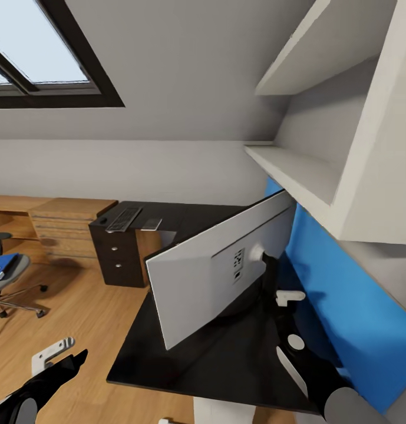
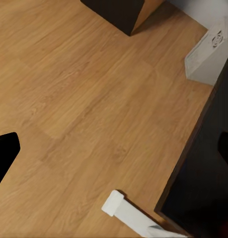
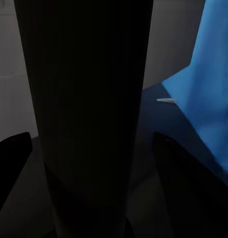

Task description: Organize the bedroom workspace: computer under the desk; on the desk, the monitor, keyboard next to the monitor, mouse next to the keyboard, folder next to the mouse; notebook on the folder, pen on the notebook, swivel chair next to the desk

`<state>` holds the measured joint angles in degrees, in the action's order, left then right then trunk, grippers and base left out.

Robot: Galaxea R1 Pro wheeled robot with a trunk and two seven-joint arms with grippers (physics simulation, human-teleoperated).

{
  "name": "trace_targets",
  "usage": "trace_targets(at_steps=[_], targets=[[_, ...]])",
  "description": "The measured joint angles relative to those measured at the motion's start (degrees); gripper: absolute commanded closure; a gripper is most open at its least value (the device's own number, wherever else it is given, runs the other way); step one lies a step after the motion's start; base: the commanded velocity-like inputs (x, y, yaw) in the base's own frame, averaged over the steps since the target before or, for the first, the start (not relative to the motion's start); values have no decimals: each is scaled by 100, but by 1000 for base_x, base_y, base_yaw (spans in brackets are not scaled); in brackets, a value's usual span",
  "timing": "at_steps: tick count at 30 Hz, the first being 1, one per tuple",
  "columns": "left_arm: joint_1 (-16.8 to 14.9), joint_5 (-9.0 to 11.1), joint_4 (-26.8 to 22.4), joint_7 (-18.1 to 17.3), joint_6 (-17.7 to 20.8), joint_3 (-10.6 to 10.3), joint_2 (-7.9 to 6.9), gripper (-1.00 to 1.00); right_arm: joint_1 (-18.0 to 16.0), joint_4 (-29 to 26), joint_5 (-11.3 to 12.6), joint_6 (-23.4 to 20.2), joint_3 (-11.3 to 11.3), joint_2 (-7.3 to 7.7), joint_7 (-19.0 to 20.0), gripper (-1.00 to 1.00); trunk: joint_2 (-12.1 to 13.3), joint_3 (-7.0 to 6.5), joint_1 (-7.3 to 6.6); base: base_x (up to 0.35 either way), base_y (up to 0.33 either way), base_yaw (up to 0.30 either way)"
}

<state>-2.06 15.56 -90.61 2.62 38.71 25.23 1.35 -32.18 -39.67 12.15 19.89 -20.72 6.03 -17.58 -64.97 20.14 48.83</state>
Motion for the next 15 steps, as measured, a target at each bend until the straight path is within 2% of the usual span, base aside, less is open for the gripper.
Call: trace_targets(at_steps=[2,5,9,15], targets=[[1,1,-15,0,-1,88,-6,-100,-2,24,17,13,2,0,-5,100,-1,0,0,4,-74,0],[0,6,-22,0,-5,192,-4,-100,0,65,177,2,-6,-3,-1,100,0,-1,0,2,-28,-28],[-1,7,-22,-2,-6,232,0,-100,1,27,13,3,-4,-3,0,100,0,-16,0,0,-8,-131],[0,9,-26,-7,-7,243,1,-100,0,25,-36,-13,-24,-19,4,100,0,-37,0,0,-1,-83]])
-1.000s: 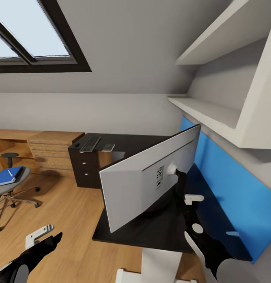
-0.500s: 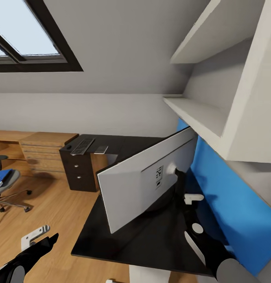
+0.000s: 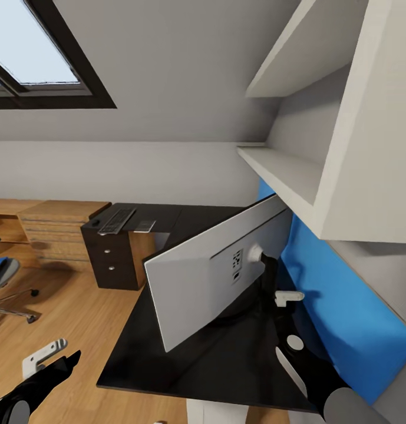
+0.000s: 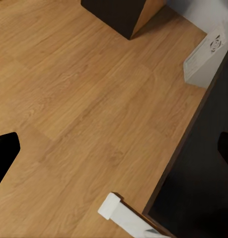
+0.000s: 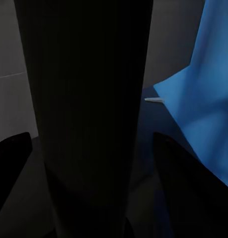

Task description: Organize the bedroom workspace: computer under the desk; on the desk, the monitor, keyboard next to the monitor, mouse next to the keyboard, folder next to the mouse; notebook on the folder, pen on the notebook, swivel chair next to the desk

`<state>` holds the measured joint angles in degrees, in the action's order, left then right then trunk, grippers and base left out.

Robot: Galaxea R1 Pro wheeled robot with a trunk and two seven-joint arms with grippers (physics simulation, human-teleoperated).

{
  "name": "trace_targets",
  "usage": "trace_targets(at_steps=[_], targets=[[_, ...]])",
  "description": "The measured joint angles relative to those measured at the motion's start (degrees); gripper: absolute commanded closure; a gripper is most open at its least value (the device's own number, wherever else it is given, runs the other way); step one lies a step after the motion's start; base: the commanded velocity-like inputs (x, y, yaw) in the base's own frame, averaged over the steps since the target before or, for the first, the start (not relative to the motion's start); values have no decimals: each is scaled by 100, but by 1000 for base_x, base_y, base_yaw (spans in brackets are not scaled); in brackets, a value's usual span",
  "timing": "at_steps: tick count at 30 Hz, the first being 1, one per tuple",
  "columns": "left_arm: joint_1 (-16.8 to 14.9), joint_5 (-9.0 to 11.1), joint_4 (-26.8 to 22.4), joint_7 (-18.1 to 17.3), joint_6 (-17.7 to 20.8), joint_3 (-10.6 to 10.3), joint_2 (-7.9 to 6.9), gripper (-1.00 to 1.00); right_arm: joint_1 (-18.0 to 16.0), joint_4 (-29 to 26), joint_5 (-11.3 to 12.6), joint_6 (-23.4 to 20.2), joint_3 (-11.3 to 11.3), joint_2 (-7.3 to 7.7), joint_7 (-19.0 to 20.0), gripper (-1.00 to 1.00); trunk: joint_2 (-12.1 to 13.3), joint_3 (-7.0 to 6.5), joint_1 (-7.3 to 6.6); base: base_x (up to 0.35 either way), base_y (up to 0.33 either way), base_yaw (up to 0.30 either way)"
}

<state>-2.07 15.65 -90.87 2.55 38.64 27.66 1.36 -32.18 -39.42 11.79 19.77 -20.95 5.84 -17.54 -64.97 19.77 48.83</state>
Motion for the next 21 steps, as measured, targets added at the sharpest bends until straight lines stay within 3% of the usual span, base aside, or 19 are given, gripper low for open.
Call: trace_targets(at_steps=[10,21], targets=[[0,0,-1,0,-2,-12,3,-100,0,1,-6,-2,3,-1,1,100,0,-1,0,9,0,-3],[1,1,-10,-1,-3,-23,8,-100,-2,18,13,1,9,15,0,100,-2,-2,-3,276,0,0]])
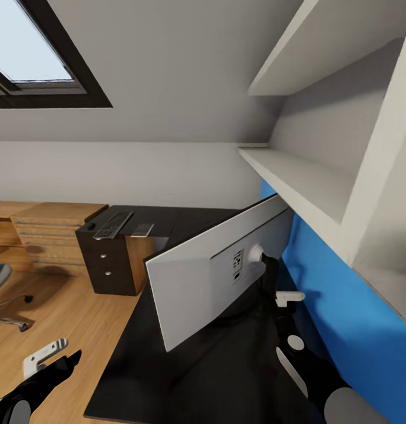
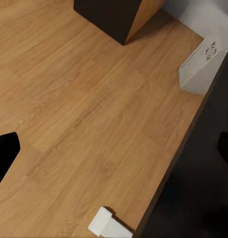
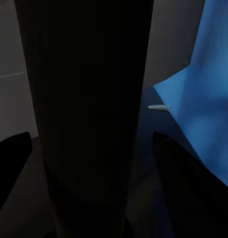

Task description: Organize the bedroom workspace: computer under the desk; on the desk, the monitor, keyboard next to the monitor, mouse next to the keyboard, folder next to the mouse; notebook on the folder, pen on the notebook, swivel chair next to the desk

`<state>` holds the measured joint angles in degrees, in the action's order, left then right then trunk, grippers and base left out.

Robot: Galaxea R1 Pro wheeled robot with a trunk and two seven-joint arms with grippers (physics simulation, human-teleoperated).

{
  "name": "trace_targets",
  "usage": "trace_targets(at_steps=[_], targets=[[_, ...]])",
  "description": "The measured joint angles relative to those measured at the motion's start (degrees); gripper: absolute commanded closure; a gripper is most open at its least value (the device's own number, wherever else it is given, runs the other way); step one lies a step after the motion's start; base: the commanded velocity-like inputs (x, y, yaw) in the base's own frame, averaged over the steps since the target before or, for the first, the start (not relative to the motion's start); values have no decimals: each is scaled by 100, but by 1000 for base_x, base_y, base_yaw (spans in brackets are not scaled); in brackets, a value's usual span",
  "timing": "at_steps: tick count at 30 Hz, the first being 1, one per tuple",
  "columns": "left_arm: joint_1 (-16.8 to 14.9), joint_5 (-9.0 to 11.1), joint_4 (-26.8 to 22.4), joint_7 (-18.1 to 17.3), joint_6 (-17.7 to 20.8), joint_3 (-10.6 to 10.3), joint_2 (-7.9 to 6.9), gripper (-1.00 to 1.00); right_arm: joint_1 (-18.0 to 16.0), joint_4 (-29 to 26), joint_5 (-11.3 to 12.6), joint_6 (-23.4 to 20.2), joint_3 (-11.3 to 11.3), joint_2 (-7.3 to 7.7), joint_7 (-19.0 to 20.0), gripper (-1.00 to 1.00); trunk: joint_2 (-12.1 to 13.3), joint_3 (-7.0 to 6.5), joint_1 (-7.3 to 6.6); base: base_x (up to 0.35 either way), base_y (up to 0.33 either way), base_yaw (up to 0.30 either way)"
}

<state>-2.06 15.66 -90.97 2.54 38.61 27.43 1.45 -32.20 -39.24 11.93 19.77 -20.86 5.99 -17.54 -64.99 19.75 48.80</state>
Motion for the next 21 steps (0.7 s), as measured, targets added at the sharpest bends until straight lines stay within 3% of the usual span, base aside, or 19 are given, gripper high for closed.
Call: trace_targets(at_steps=[4,11,12,13,21], targets=[[0,0,0,0,0,-7,3,-100,0,-2,-4,0,0,0,0,100,0,0,0,250,0,0],[0,0,0,5,0,-11,2,-100,0,-7,-11,-1,-1,2,9,100,1,0,3,30,0,0],[0,0,0,4,0,-8,1,-100,0,-9,-8,-3,-2,2,8,-100,1,0,3,4,0,0],[0,0,-1,3,0,-2,-2,-100,1,32,123,31,-10,7,-6,-100,2,0,4,2,0,0],[0,0,-9,3,0,14,-8,-100,1,39,131,29,-10,9,-8,-100,2,0,4,0,0,0]])
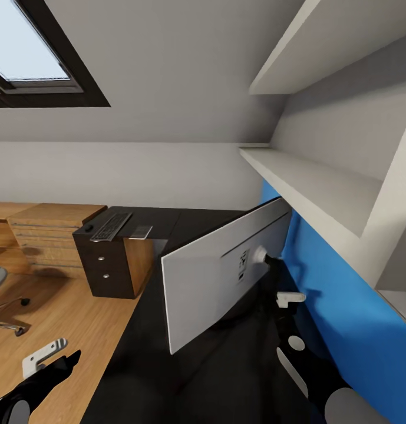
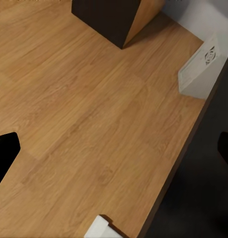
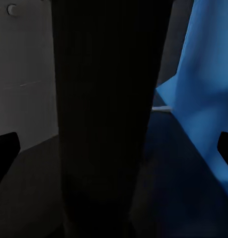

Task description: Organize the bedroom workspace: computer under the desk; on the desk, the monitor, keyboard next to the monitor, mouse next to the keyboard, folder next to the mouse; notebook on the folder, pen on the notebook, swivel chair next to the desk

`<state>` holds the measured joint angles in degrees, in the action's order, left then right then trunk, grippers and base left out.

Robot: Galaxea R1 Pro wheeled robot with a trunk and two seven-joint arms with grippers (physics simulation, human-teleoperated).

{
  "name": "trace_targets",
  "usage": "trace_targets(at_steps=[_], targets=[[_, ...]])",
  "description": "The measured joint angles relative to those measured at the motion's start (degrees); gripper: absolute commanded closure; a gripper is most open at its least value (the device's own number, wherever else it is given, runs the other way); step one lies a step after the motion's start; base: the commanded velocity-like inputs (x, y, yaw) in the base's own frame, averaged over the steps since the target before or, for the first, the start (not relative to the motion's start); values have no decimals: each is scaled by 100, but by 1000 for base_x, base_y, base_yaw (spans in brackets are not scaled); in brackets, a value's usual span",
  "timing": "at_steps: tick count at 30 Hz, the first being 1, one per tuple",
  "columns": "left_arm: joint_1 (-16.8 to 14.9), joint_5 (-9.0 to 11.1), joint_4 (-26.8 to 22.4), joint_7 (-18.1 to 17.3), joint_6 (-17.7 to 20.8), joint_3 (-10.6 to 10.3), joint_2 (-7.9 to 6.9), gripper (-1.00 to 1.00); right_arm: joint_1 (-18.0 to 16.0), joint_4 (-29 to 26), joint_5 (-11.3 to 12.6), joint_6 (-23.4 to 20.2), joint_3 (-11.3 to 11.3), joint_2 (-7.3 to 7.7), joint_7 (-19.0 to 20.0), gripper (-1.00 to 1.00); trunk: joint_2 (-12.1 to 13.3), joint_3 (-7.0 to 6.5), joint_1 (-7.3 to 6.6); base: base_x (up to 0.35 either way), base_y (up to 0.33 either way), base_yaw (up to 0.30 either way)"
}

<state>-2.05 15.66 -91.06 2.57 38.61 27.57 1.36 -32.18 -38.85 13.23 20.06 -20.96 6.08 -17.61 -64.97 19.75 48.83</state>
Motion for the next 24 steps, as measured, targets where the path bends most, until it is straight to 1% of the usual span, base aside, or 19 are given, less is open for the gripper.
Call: trace_targets(at_steps=[6,8,19,24], targets=[[0,0,0,-1,0,9,0,-100,0,-1,1,1,0,-2,-1,-100,0,0,0,-3,0,0],[0,0,0,-2,0,10,0,-100,0,-1,0,0,0,-2,0,-100,0,0,2,-190,0,0],[0,1,0,-3,0,11,0,-100,0,-5,0,-1,0,-2,0,-100,0,0,4,-313,2,0],[0,1,-1,-3,0,12,0,-100,0,-7,-5,2,-15,-4,8,-100,0,0,4,-330,74,0]])
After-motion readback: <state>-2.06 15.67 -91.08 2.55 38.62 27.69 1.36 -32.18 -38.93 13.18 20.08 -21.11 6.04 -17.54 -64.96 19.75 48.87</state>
